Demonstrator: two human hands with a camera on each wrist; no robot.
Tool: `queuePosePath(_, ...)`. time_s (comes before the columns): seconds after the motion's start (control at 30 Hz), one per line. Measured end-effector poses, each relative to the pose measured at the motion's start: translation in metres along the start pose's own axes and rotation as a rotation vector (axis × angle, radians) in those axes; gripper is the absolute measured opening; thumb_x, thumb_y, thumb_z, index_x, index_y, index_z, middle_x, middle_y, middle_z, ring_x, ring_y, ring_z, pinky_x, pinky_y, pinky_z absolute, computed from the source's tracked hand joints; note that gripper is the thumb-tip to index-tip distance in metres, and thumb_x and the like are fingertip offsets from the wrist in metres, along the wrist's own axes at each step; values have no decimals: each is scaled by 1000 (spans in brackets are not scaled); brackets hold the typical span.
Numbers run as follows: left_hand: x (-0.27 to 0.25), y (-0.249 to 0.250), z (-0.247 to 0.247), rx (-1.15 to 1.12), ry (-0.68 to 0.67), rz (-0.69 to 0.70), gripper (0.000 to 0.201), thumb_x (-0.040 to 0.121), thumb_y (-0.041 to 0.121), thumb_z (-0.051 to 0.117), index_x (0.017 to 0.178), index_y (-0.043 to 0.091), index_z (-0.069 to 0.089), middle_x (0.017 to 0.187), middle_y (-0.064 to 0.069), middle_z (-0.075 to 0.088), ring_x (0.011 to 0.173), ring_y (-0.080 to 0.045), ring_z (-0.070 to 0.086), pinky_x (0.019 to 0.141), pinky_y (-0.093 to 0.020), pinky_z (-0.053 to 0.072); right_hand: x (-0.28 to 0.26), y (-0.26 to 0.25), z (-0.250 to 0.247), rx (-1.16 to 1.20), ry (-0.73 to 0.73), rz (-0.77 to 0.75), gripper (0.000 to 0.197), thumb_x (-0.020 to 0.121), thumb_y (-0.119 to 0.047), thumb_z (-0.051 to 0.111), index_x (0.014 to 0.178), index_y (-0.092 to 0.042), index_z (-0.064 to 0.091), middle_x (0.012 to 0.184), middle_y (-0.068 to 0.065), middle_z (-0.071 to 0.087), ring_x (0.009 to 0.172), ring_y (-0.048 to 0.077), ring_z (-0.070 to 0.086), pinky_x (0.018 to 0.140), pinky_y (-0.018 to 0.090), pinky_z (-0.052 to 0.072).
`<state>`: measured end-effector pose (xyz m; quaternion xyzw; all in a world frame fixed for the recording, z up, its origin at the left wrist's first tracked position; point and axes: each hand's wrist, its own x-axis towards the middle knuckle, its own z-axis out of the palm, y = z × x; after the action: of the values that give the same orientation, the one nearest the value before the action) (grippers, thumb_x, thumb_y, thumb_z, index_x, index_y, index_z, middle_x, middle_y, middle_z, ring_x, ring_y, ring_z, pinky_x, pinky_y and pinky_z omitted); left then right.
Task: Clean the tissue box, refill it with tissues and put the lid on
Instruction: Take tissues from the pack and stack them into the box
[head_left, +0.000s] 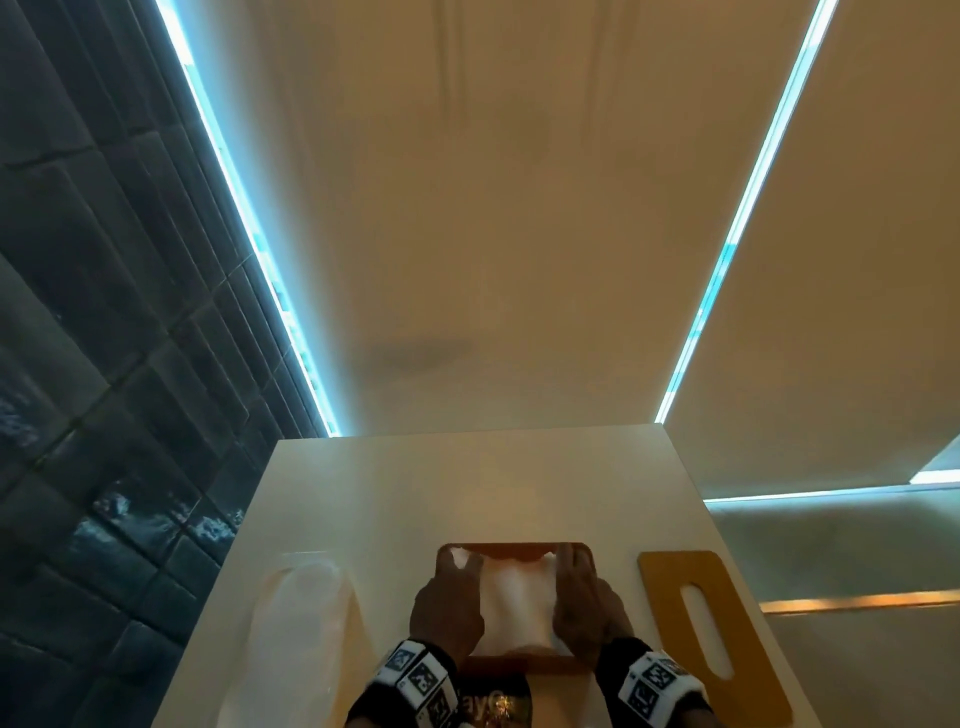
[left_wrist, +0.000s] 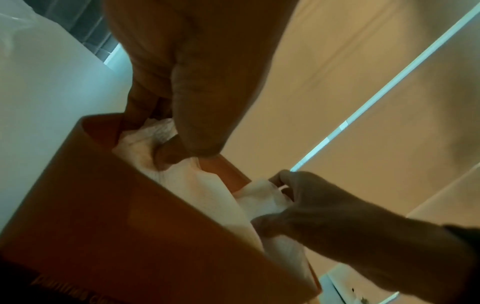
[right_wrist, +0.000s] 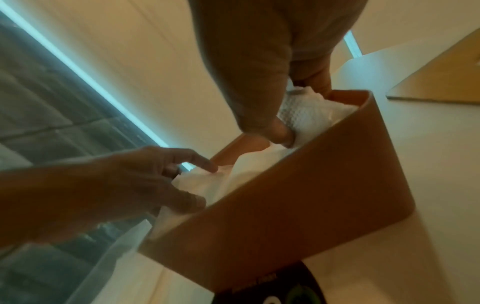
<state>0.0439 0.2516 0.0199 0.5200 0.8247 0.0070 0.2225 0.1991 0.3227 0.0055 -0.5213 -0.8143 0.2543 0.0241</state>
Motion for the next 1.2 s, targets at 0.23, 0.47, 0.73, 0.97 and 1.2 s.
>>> queuePosePath(0.23,8,8,14,225,-7,13,66,86,-1,56,144,11,28,145,-20,33,113,-35,61,88,-41,53,-9,-17,0,-258,-3,-85,55,73,-7,52,127,-4,42,134,16,41,120,30,40,101,35,44)
queuePosePath(0.47,8,15,25,325,164,78,50,40,6,91,86,2,72,89,-21,65,79,-34,61,54,-38,56,-4,-18,0,-345,-321,51,41,91,-14,46,128,2,44,140,21,38,137,39,25,111,41,30)
queuePosePath(0.73,8,15,34,49,-110,-143,60,83,24,58,134,-1,37,142,-27,36,125,-35,47,101,-38,46,1,-22,15,-378,-340,136,49,87,-23,48,128,3,44,136,25,39,125,43,35,105,43,34)
queuePosePath(0.97,2,-8,14,-377,-55,-89,52,87,18,46,138,14,40,143,-11,45,129,-25,46,109,-33,40,2,-22,0,-197,-321,72,26,85,-21,44,108,-10,49,126,13,49,121,30,44,98,34,40)
queuePosePath(1.2,-52,-134,-14,-646,368,-399,34,81,6,58,113,14,65,109,-8,70,102,-22,63,90,-31,50,-19,-109,19,287,-6,-378,24,86,-10,56,108,-13,65,95,-2,63,82,12,57,73,22,46)
